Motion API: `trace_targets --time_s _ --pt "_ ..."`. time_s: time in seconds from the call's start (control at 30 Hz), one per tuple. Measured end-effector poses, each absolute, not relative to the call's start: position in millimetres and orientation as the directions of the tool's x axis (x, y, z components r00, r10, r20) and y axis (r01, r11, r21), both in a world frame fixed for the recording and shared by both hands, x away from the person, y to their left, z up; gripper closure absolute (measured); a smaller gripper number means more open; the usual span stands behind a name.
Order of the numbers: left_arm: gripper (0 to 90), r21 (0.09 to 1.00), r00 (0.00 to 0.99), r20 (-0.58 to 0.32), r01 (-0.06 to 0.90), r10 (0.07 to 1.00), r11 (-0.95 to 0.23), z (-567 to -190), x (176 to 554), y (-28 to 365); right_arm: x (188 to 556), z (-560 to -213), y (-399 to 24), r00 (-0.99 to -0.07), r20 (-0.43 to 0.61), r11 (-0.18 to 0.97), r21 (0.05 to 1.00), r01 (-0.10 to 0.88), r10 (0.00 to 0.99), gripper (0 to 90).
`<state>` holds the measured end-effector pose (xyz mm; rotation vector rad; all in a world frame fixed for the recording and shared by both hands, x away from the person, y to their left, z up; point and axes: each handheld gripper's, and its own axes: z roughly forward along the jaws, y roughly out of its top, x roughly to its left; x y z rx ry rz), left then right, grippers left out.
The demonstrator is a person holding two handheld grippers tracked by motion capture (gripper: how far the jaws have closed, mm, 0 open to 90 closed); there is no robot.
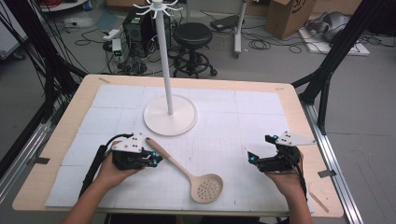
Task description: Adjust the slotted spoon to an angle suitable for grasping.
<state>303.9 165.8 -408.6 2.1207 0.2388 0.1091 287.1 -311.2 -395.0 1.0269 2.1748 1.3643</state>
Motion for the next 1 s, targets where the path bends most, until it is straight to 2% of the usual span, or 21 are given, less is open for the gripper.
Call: trace_targets --time_s 0.2,0.43,1.0 --pt "89.7 0.812 0.988 -0.065 0.135 0.143 -0.567 -422 301 133 288 -396 -310 -0.663 0.065 0.266 0.883 0.387 0.746 0.8" --pt "89.7 0.772 0.994 -0.058 0.105 0.095 -0.628 -437 298 93 288 -396 -309 -0.666 0.061 0.271 0.883 0.384 0.744 0.8" --pt "89.7 0.779 0.99 -0.012 0.098 0.142 -0.62 -443 308 57 290 -398 -307 -0.666 0.063 0.275 0.879 0.389 0.743 0.8"
